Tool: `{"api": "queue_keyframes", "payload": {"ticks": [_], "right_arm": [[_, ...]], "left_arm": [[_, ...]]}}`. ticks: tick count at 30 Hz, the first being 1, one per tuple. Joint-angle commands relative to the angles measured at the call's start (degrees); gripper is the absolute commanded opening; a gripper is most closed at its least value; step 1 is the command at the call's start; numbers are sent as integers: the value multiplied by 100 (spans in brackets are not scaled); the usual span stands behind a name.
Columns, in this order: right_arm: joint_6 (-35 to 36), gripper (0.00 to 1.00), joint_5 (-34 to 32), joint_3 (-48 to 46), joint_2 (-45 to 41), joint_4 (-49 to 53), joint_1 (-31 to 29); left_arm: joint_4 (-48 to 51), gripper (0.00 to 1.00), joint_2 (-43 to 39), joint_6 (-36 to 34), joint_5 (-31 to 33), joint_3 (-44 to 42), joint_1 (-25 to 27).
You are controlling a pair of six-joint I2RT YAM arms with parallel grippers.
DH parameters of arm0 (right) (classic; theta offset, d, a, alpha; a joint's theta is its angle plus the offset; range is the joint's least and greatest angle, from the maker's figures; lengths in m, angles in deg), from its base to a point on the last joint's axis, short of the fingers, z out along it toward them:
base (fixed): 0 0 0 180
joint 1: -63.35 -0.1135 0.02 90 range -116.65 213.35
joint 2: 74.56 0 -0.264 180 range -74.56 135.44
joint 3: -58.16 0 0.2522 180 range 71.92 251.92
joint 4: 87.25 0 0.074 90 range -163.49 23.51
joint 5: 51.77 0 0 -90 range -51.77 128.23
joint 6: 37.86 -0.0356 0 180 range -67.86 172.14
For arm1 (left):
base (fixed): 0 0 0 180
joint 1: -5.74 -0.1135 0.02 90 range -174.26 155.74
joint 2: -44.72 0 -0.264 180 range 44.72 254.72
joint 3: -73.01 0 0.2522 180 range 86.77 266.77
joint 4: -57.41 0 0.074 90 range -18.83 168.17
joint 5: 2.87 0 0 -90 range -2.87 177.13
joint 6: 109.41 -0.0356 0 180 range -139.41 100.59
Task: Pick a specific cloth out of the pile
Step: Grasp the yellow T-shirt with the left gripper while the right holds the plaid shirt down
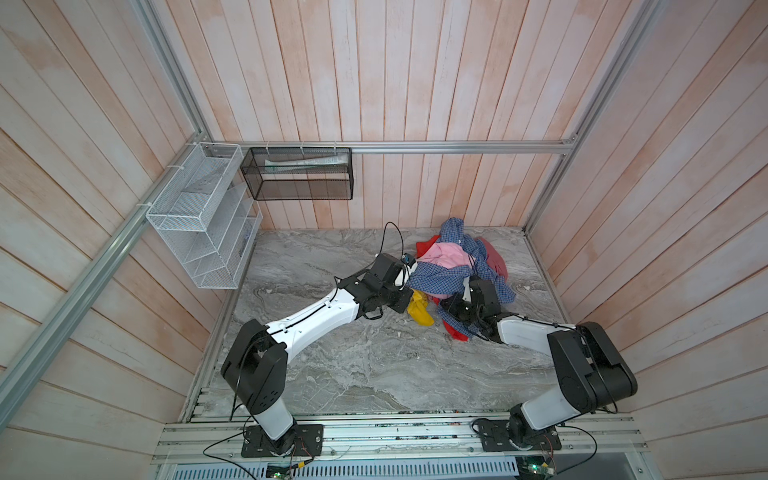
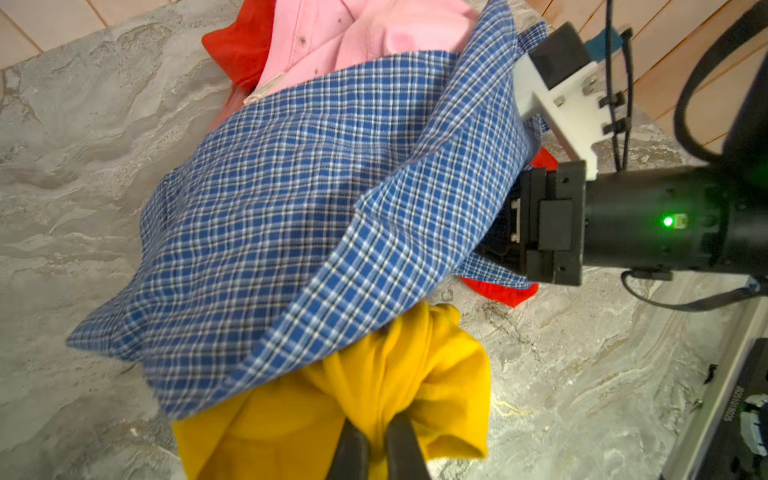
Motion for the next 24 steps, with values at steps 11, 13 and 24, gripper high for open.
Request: {"api": "queue_keyframes", "payload": {"ticks": [11,13,24], "right_arm": [[-269,16,-454,-207,26,-117,42],[-279,17,-495,-217,19,-101,42],[-368,17,-622,-287,58,-105,51]], "left_arm": [[324,0,-1407,-79,347,-262,-556],[428,0,-1526,-81,449,-255,-678],[684,0,-1904,-278,1251,122,-1264]]}}
